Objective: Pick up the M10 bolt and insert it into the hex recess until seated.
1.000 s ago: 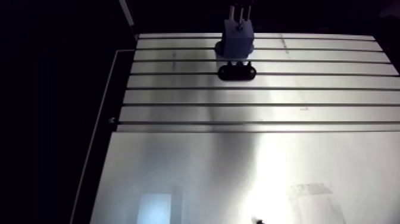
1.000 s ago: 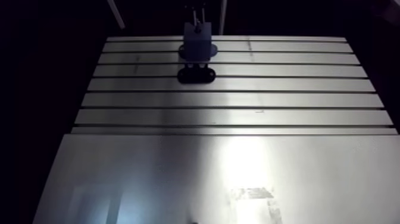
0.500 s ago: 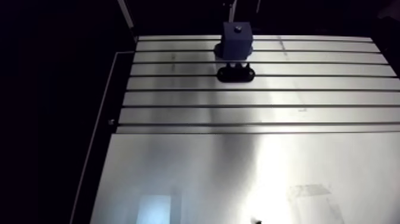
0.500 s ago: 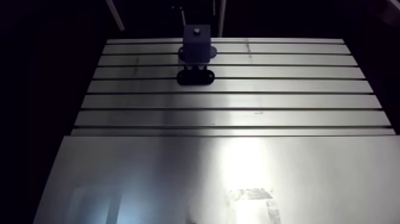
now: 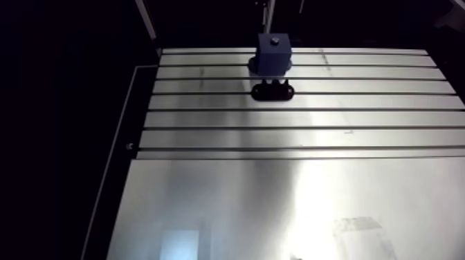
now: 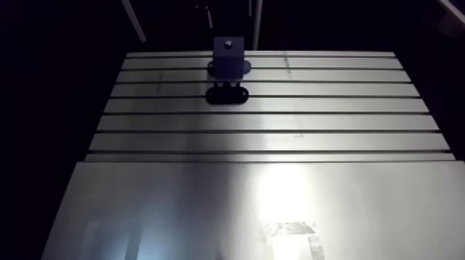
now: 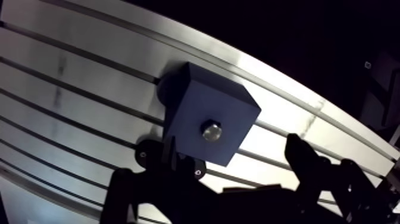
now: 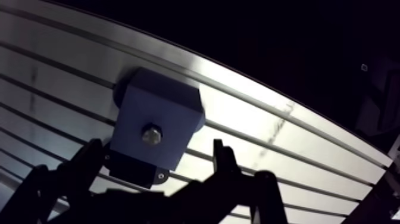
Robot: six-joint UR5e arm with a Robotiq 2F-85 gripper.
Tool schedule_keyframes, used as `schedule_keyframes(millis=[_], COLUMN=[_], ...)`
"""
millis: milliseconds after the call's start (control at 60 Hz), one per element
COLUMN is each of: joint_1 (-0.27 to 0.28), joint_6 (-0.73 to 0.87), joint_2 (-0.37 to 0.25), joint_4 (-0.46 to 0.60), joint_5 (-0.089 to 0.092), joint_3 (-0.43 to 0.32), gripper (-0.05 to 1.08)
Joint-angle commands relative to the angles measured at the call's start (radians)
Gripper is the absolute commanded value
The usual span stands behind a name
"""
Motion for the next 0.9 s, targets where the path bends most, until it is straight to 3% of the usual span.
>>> schedule_keyframes(millis=[17,100,133,150,167,183,200,233,250,267,333,500,733,900], joint_1=[-0.006,-0.007,-0.007,-0.007,-0.007,-0.007,-0.007,-0.011,-0.011,-0.014,-0.011,-0.017,-0.015,-0.013], joint_6=[0.122,0.175,0.201,0.229,0.229,0.26,0.26,0.326,0.326,0.356,0.388,0.39,0.389,0.387], joint_2=[-0.037,-0.042,-0.044,-0.044,-0.044,-0.045,-0.045,-0.049,-0.049,-0.049,-0.049,-0.049,-0.04,-0.038], joint_4=[0.027,0.05,0.062,0.073,0.073,0.084,0.084,0.1,0.1,0.106,0.109,0.106,0.101,0.1], joint_5=[0.003,0.005,0.005,0.008,0.008,0.011,0.011,0.014,0.014,0.019,0.032,0.04,0.035,0.041], joint_3=[-0.002,-0.008,-0.011,-0.014,-0.014,-0.017,-0.017,-0.019,-0.019,-0.019,-0.013,-0.008,-0.005,-0.005], gripper=[0.01,0.02,0.06,0.16,0.16,0.33,0.33,0.68,0.68,0.85,0.96,1.07,1.08,1.08])
